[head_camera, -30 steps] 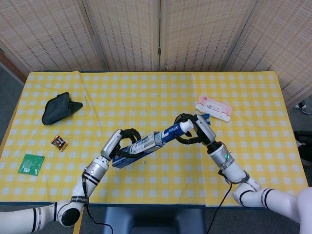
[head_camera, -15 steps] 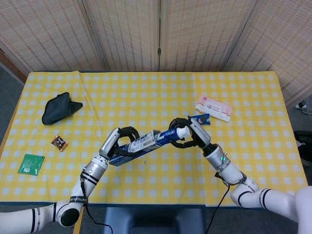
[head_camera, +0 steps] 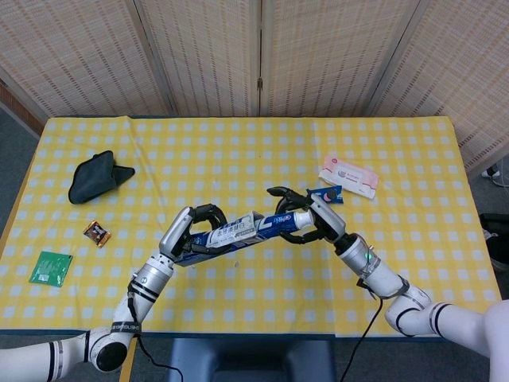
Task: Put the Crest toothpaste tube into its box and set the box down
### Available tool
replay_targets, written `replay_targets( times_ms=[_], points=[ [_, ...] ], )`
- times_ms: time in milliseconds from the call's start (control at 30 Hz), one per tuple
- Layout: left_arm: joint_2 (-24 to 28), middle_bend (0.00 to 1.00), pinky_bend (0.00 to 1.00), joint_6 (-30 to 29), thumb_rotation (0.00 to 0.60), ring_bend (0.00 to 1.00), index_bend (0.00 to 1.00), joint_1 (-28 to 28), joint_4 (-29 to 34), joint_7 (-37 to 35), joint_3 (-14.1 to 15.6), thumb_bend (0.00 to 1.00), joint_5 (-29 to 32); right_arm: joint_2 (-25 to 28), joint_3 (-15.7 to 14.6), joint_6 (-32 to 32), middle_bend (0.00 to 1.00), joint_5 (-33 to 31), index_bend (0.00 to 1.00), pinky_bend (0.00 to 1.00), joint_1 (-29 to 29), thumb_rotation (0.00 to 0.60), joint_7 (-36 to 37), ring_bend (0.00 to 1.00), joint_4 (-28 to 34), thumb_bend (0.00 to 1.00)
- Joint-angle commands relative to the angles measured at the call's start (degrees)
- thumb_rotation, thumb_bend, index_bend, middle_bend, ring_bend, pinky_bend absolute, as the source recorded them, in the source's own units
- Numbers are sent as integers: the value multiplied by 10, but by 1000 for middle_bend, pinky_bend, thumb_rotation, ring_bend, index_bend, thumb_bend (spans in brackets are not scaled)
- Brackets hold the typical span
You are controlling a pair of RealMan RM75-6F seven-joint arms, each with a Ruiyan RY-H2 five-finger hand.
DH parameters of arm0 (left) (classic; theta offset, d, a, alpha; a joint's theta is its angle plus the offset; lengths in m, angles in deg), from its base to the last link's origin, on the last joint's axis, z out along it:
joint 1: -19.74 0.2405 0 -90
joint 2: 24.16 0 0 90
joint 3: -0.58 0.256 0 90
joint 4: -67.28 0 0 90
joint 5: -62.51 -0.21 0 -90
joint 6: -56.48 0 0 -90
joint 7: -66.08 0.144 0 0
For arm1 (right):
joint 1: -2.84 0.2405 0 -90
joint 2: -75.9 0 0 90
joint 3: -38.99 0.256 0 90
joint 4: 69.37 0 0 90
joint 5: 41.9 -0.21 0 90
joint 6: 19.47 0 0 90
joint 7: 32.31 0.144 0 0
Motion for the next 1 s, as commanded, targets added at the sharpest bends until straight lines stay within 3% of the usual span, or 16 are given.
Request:
replay_targets(
  times_ms=[33, 433, 800, 1000],
  points=[
    [1, 694, 464, -4, 600, 655, 694, 3, 3, -14, 0, 232, -10, 3, 2, 6, 0, 0, 0, 109, -2, 600, 2, 114, 5, 340],
    [-1, 694, 464, -16, 600, 654, 694, 10, -2, -60, 0, 232, -22, 30, 16, 24, 0, -21, 0, 52, -17, 600, 38, 106, 44, 341],
    [-26, 694, 464, -14, 600, 654, 694, -2, -11, -33, 9, 231, -20, 29, 31, -26, 0, -40, 0, 6, 5, 600, -48, 113, 93, 341],
    [-27, 694, 464, -18, 600, 654, 695, -1, -10, -31, 7, 232, -15, 37, 32, -41, 0, -45, 0, 0, 5, 600, -84, 37, 115, 290]
  ],
)
